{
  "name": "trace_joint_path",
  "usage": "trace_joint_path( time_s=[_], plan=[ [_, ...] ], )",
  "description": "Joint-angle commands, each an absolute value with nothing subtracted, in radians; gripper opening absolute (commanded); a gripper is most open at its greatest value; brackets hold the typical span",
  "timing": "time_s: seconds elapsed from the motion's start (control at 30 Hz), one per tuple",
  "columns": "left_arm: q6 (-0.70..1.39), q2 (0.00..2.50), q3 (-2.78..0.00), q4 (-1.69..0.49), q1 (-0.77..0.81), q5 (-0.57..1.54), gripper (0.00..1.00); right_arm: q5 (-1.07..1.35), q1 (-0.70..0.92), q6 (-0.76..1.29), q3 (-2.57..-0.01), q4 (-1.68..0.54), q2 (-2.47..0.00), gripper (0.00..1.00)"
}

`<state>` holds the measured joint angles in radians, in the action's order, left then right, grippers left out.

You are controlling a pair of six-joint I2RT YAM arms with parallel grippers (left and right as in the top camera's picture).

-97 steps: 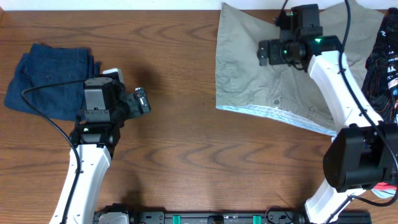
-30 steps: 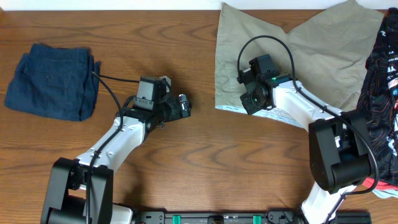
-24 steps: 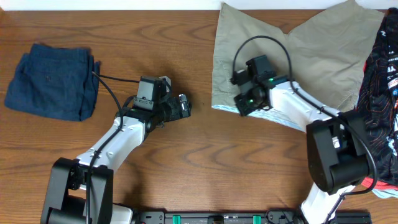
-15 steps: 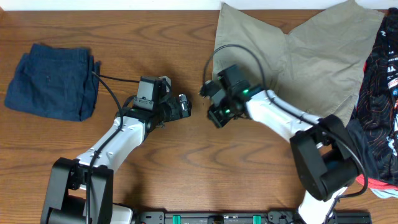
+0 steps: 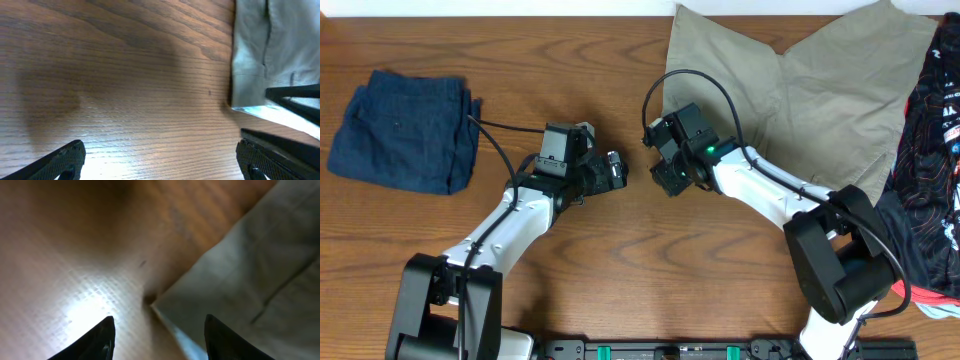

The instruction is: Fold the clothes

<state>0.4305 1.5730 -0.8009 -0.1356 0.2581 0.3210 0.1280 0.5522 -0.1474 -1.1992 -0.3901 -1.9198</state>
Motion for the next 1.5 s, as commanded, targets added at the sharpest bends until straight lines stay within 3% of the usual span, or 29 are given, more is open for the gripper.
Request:
trace_joint_path(
  time_s=[0.0,0.33,0.4,0.47,0.53,0.73,0.97,1.03,1.13,1.2,1.27,1.47],
  plan=[
    [0.436,1.574,-0.822,-0.162,0.252,0.191,0.98,0.054,0.552,-0.174,-1.198,-0.38,-1.927,0.56],
    [0.436,1.573,-0.822,-0.292,0.08,0.138,0.97,0.052,0.552,-0.173,-1.198,-0.381,-2.002,0.52],
    [0.436,1.573,-0.822,-0.309,0.052,0.138,0.98,0.052,0.552,-0.173,-1.198,-0.378,-2.013,0.44],
    [0.436,1.573,-0.822,-0.319,0.034,0.138,0.98,0.052,0.552,-0.173,-1.198,-0.374,-2.015,0.29],
    [0.436,1.573,-0.822,-0.325,0.025,0.138,0.98,0.054,0.553,-0.173,-1.198,-0.366,-2.015,0.02],
    [0.436,1.573,-0.822,-0.324,0.025,0.137,0.98,0.143,0.578,-0.173,-1.199,-0.355,-2.014,0.01],
    [0.436,1.573,-0.822,-0.321,0.025,0.137,0.98,0.537,0.644,-0.173,-1.282,-0.348,-2.014,0.01],
    [0.436,1.573,-0.822,-0.316,0.025,0.138,0.98,0.577,0.656,-0.173,-1.319,-0.359,-2.014,0.08],
    [0.436,1.573,-0.822,-0.316,0.025,0.138,0.98,0.517,0.658,-0.173,-1.37,-0.417,-2.014,0.4],
    [0.436,1.573,-0.822,-0.316,0.025,0.146,0.98,0.436,0.649,-0.173,-1.39,-0.451,-2.012,0.45],
    [0.436,1.573,-0.822,-0.317,0.025,0.149,0.98,0.31,0.629,-0.173,-1.41,-0.487,-2.006,0.68],
    [0.437,1.573,-0.822,-0.292,0.025,0.301,0.99,0.047,0.542,-0.173,-1.458,-0.566,-1.969,0.91]
  ],
)
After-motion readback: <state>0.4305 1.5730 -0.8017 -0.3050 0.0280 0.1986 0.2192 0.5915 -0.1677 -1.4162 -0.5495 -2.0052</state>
